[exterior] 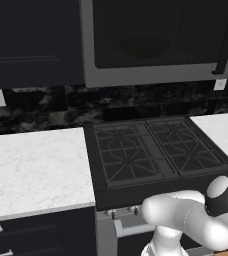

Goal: Open the microwave, place the bowl with waffle inside the microwave, then close the microwave door and turn it on.

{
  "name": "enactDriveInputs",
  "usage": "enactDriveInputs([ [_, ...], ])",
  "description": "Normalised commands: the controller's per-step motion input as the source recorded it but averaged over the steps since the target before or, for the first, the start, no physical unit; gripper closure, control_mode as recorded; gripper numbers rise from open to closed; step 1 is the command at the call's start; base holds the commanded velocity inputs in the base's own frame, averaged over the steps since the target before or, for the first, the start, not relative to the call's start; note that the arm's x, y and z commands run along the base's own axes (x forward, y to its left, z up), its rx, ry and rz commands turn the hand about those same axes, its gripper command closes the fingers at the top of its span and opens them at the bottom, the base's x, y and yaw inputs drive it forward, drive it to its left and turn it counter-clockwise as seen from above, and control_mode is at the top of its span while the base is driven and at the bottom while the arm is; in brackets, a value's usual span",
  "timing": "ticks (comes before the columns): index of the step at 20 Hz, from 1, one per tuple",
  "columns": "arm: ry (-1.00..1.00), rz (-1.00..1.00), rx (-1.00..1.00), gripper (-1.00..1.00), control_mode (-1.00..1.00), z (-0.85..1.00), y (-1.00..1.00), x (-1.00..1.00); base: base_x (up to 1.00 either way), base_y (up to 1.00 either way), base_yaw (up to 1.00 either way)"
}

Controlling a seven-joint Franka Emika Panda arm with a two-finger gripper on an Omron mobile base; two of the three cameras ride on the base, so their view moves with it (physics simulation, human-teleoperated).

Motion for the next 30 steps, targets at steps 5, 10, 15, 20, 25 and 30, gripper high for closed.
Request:
enactDriveInputs([
  [5, 0.0, 0.07, 0.0, 1.0, -1.0, 0.0, 0.03, 0.36, 0.0, 0.0, 0.0],
  [10, -0.11, 0.01, 0.02, 1.0, -1.0, 0.0, 0.0, 0.37, 0.0, 0.0, 0.0],
  [15, -0.13, 0.0, 0.0, 1.0, -1.0, -0.06, -0.01, 0.33, 0.0, 0.0, 0.0],
  [20, -0.05, 0.0, 0.0, 1.0, -1.0, -0.23, -0.1, 0.18, 0.0, 0.0, 0.0],
  [25, 0.0, 0.0, 0.0, 1.0, -1.0, -0.08, -0.18, 0.08, 0.0, 0.0, 0.0],
  [30, 0.0, 0.0, 0.0, 1.0, -1.0, 0.0, -0.04, 0.17, 0.0, 0.0, 0.0],
])
